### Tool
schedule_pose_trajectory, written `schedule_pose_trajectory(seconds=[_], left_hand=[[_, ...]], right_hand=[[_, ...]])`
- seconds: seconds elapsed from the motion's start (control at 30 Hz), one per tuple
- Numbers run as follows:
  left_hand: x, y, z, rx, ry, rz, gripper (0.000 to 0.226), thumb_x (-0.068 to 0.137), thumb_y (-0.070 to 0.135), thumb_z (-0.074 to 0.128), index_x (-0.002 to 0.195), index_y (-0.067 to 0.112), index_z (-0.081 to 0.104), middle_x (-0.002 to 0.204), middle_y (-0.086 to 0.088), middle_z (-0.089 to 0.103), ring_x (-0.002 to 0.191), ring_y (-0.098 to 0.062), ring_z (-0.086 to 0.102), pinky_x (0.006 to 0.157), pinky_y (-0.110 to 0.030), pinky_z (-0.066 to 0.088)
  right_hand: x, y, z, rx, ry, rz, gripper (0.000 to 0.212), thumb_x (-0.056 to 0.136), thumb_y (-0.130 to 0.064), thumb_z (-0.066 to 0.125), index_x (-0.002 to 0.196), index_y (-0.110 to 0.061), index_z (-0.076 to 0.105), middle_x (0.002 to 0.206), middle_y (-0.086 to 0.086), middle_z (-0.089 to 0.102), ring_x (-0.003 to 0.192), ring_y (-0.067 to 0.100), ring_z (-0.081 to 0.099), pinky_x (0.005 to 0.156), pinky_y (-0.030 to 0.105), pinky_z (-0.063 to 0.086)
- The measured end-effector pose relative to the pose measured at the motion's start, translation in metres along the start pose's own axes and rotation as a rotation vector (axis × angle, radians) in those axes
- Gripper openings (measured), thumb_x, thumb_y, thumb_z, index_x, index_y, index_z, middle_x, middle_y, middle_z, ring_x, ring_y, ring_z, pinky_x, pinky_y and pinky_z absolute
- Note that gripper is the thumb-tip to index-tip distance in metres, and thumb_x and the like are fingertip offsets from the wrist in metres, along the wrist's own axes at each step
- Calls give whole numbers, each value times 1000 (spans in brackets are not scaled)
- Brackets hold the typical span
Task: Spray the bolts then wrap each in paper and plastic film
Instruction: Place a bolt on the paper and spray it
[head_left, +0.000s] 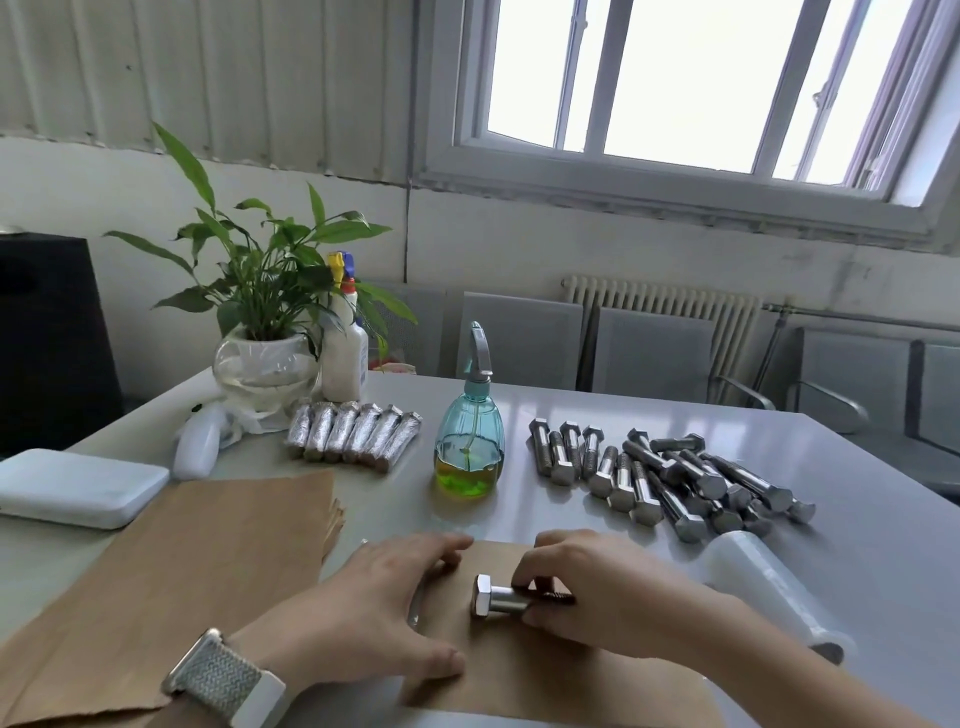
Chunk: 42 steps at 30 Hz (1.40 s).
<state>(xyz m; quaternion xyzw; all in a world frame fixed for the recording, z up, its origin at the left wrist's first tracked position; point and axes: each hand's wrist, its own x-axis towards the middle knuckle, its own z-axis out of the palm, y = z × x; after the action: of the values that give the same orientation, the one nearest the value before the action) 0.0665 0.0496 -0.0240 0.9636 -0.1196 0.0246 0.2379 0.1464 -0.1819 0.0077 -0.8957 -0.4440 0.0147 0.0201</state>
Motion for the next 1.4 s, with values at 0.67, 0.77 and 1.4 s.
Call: schedule_pose_trajectory(seconds=[0.67, 0.77, 1.4], left_hand=[[2, -4, 2, 3, -25, -15, 90, 68, 65, 70, 145, 50, 26, 142, 31, 32, 131, 7, 27, 113, -19, 19], [1, -3, 0, -7, -36, -31, 89, 68, 65, 71, 144, 52, 26, 138, 33, 33, 129, 5, 28, 111, -19, 22], [4, 0, -4, 24, -36, 4, 86, 74, 61, 71, 145, 48, 26, 132, 31, 33, 126, 6, 29, 100, -16, 21]], right_hand=[[31, 13, -32, 298, 202, 97, 76, 66, -81, 56, 125, -33, 60, 96, -25, 52, 83, -11, 50, 74, 21, 40], [84, 23, -52, 671, 440, 250, 91, 69, -65, 69, 144, -22, 42, 135, -5, 53, 107, 8, 57, 91, 31, 48], [120, -4, -93, 1068, 757, 168, 21, 87, 0, 57, 104, -12, 62, 104, 15, 72, 82, 20, 64, 76, 40, 56]])
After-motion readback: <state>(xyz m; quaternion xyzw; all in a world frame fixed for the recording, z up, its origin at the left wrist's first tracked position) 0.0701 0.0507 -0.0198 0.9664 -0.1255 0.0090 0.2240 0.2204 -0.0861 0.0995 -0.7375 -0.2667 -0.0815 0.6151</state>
